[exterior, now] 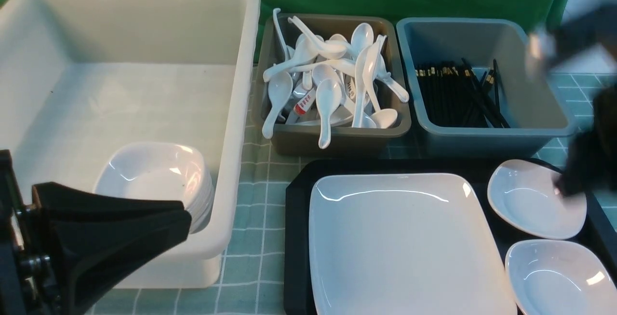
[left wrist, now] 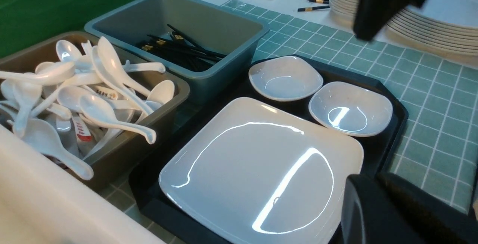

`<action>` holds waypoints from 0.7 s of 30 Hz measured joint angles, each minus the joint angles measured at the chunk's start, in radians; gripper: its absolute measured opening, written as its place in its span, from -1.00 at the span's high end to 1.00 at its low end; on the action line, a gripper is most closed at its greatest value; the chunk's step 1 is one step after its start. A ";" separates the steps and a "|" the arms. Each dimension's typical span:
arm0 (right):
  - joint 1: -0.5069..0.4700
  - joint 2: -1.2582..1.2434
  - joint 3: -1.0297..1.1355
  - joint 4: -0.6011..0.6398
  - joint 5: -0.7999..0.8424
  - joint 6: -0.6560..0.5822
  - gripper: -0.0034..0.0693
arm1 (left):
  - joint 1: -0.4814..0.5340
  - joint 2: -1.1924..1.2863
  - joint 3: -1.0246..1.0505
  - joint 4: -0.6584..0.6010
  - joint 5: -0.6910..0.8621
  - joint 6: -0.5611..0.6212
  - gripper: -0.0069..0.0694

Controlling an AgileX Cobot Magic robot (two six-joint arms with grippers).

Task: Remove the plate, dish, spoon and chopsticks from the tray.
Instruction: Use the right arm to grab a small plate from the dinner plate

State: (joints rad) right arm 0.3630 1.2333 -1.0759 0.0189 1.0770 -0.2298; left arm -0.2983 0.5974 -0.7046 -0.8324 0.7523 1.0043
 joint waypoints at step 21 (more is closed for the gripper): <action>0.000 0.194 0.501 -0.145 -0.595 -0.084 -0.63 | 0.000 0.000 0.000 -0.120 0.054 0.052 0.78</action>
State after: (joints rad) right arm 0.3630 1.4278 -0.5746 -0.1261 0.4819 -0.3135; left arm -0.2983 0.5974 -0.7046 -0.9527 0.8059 1.0568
